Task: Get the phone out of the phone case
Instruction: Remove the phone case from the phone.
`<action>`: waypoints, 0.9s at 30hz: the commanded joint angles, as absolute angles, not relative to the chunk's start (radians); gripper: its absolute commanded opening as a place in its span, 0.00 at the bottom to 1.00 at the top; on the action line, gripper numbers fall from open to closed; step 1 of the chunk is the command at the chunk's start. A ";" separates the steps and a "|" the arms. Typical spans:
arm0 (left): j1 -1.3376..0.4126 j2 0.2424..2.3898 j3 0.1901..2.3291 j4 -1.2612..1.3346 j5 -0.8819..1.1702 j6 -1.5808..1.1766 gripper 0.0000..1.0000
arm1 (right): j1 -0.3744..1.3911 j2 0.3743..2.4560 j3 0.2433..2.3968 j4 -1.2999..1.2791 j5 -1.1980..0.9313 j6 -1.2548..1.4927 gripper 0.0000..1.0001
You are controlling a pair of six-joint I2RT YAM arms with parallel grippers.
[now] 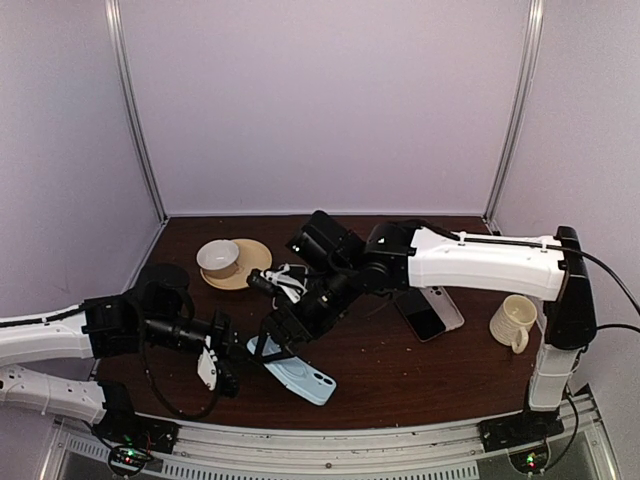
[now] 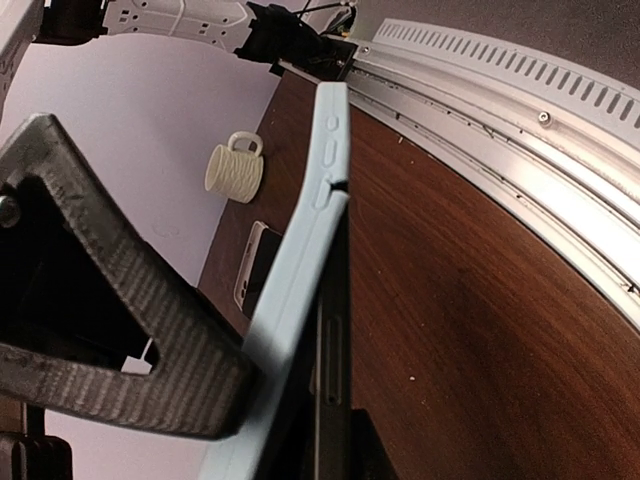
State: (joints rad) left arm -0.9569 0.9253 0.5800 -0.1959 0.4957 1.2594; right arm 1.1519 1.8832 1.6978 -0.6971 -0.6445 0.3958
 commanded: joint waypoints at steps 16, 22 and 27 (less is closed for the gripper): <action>-0.964 0.894 0.584 -0.108 0.562 1.262 0.00 | 1.135 1.927 1.725 -0.657 -0.773 0.374 0.87; -0.965 0.896 0.584 -0.110 0.560 1.262 0.00 | 1.131 1.926 1.726 -0.643 -0.788 0.376 0.71; -0.964 0.895 0.586 -0.112 0.559 1.261 0.00 | 1.128 1.917 1.718 -0.650 -0.778 0.375 0.67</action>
